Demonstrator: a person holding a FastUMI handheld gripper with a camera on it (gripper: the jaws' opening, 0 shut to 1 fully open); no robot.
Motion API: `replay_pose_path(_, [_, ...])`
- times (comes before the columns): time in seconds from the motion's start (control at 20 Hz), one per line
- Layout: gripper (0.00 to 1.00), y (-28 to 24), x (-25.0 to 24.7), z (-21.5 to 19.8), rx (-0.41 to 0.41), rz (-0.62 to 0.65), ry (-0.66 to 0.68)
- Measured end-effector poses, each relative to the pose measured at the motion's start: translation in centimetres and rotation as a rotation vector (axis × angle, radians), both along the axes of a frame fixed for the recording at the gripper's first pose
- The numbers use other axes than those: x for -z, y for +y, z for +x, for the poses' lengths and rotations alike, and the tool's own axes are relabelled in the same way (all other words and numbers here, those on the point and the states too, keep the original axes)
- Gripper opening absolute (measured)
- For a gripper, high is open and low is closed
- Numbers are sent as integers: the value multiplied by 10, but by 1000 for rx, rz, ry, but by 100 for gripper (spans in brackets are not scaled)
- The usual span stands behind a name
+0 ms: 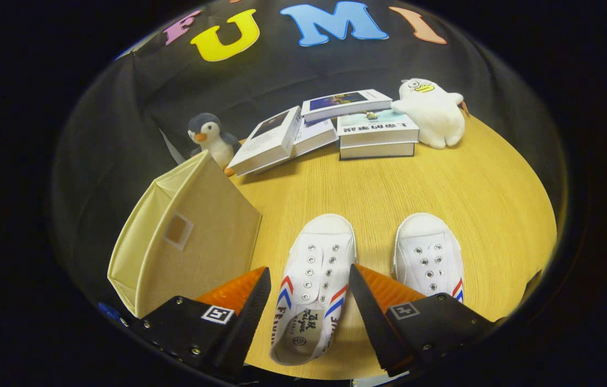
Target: Open the storage box then place both shoes into the box .Put the left shoe in first, then the right shoe, with the right side of both shoes facing outward in a uniform manner.
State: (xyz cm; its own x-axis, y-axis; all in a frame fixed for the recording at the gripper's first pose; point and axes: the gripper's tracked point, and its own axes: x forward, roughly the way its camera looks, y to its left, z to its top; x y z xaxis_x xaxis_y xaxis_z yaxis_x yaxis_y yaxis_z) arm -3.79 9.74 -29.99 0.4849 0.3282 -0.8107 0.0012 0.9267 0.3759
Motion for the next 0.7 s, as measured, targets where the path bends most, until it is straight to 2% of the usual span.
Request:
replay_pose_path(0.25, [89, -7, 28, -13, -1, -30, 76])
replay_pose_path(0.3, [81, -6, 32, -15, 0, -26, 93])
replay_pose_path(0.35, [80, -6, 36, -17, -2, -26, 107])
replay_pose_path(0.5, [82, -1, 32, -15, 18, 30, 113])
replay_pose_path(0.55, [58, 1, 38, -17, 18, 33, 123])
replay_pose_path(0.7, [56, 1, 39, -18, 9, 48, 133])
